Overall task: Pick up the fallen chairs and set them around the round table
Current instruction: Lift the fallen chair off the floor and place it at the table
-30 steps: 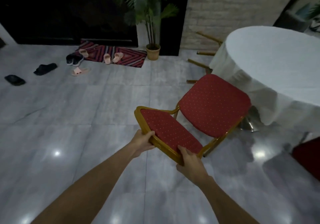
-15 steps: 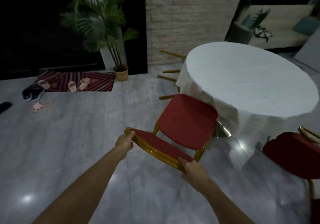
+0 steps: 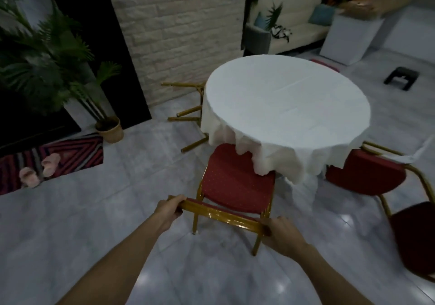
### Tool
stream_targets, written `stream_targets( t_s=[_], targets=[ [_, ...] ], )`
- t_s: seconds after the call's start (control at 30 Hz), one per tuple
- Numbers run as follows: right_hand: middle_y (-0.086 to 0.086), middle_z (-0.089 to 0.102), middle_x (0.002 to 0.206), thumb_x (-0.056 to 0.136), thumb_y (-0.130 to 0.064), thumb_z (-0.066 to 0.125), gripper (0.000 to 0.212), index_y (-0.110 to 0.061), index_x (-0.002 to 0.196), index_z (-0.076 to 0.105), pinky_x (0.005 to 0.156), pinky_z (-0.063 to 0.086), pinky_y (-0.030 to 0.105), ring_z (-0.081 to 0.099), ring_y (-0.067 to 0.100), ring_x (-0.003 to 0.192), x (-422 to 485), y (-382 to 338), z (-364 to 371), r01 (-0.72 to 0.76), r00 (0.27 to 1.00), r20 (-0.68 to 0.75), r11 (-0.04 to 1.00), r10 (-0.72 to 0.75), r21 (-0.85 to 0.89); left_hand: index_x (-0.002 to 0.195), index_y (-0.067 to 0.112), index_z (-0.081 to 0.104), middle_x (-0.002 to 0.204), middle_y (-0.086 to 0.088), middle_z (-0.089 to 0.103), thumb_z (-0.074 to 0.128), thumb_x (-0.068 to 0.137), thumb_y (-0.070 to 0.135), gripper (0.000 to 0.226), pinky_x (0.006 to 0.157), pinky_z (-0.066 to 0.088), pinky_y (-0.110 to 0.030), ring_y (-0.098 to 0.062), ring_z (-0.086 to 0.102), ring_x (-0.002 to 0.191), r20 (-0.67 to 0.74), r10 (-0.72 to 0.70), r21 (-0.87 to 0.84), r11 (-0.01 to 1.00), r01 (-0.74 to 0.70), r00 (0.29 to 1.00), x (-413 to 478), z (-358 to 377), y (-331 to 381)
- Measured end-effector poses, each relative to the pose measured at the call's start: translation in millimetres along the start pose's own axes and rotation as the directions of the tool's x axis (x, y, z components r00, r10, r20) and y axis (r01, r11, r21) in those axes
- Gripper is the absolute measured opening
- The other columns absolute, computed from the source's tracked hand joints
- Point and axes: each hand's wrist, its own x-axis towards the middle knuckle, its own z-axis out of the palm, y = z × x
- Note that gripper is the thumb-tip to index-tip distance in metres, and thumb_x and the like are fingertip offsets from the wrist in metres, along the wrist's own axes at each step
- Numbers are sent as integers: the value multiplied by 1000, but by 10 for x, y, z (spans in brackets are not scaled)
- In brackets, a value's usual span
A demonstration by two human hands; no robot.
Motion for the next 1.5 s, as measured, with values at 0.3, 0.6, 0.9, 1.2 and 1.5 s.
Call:
stream_targets(
  t_s=[0.3,0.6,0.9,1.2,1.5],
  targets=[
    [-6,67,85,80,-27,61,51,-38,129,57,67,43,21,64,14,78,157,134,-60,-23,998,-61,999,26,42,127,-11,49,88,-11,55,63,89,13,48,101,48,-37,-21,56,82,67,-28,79,997,23,997,207,271,270],
    [0,68,108,97,-24,46,36,-32,132,49,70,39,24,65,19,94,352,246,-16,-33,993,-116,999,31,-16,132,-11,45,138,-24,48,60,92,10,48,111,39,-43,-32,51,117,136,3,-14,1000,-1,991,316,372,459],
    [0,67,107,95,-21,53,27,-22,121,59,73,46,25,63,18,93,672,520,-244,-105,992,-76,993,101,-47,127,-9,48,136,-25,49,61,91,11,43,109,42,-44,-32,53,113,120,29,-7,1000,-28,992,496,794,654],
    [-1,63,111,94,-28,59,39,-24,131,51,71,38,23,60,17,95,660,614,-252,-109,994,-6,993,109,34,135,-8,43,135,-21,50,60,92,30,60,112,40,-42,-31,52,121,138,52,66,996,-62,989,412,802,655],
    [6,59,130,93,-58,47,55,-24,136,45,91,48,36,57,22,115,98,1115,-554,-224,974,52,968,219,115,142,9,39,140,-19,50,12,100,45,62,109,38,-45,-37,49,124,-128,108,434,900,-43,986,120,1114,101]
  ],
)
